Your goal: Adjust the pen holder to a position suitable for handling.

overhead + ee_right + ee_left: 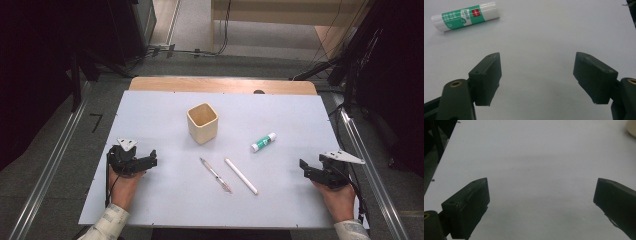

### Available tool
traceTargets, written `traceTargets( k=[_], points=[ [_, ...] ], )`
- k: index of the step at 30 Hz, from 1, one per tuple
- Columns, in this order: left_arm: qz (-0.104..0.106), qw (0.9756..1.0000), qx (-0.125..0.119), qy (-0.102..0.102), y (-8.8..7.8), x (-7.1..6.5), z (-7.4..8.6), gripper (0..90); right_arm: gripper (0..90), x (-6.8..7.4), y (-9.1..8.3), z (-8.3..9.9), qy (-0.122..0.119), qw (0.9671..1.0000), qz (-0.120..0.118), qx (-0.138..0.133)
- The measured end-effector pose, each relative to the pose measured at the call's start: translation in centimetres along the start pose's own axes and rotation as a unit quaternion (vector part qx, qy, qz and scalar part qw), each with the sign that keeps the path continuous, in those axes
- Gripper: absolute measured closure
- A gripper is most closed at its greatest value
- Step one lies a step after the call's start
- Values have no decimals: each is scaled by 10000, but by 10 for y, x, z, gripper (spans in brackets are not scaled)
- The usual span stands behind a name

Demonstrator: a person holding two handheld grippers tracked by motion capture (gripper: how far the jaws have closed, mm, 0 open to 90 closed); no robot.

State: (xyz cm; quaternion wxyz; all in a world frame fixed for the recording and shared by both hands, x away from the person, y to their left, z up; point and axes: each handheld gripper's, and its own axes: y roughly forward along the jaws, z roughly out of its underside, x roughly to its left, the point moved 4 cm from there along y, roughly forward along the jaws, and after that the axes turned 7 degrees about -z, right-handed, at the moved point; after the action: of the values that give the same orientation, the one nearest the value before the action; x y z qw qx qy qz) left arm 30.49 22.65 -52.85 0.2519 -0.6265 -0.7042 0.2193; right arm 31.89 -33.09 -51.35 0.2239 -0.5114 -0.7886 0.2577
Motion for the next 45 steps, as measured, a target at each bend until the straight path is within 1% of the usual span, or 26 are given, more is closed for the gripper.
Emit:
traceTargets(
  k=[5,10,12,17,25,28,29,32,34,37,39,43,45],
  points=[
    [75,10000,10,19,-3,-2,0,11,212,0,0,0,-8,10000,1,-1],
    [191,9998,-19,40,-8,-9,0,11,212,0,0,0,5,10000,15,-1],
    [214,9997,-24,65,-10,-11,0,11,211,-1,0,0,7,10000,11,-4],
    [236,9997,-39,51,-12,-13,1,12,208,0,0,0,12,10000,13,1],
    [370,9993,-48,90,-18,-21,1,16,208,1,1,-1,-7,10000,-7,8],
    [492,9987,-65,128,-20,-27,1,16,204,1,1,-1,-2,10000,-14,23],
    [519,9985,-42,189,-22,-30,1,16,204,1,1,-1,-9,10000,-15,22],
    [606,9977,-73,302,-26,-38,1,16,204,2,2,-1,-11,10000,-10,27],
    [670,9971,-85,343,-27,-43,1,16,203,2,2,-1,-3,10000,-16,24],
    [708,9968,-86,370,-28,-47,1,16,204,2,2,-1,-16,10000,-21,25],
    [739,9963,-58,436,-28,-52,1,16,204,2,2,-1,-34,10000,-22,31],
    [777,9960,-70,429,-29,-56,1,16,203,2,2,-1,-29,10000,-26,28],
    [819,9954,-70,497,-30,-59,0,16,203,2,3,-1,-20,10000,-22,42]
  ],
)
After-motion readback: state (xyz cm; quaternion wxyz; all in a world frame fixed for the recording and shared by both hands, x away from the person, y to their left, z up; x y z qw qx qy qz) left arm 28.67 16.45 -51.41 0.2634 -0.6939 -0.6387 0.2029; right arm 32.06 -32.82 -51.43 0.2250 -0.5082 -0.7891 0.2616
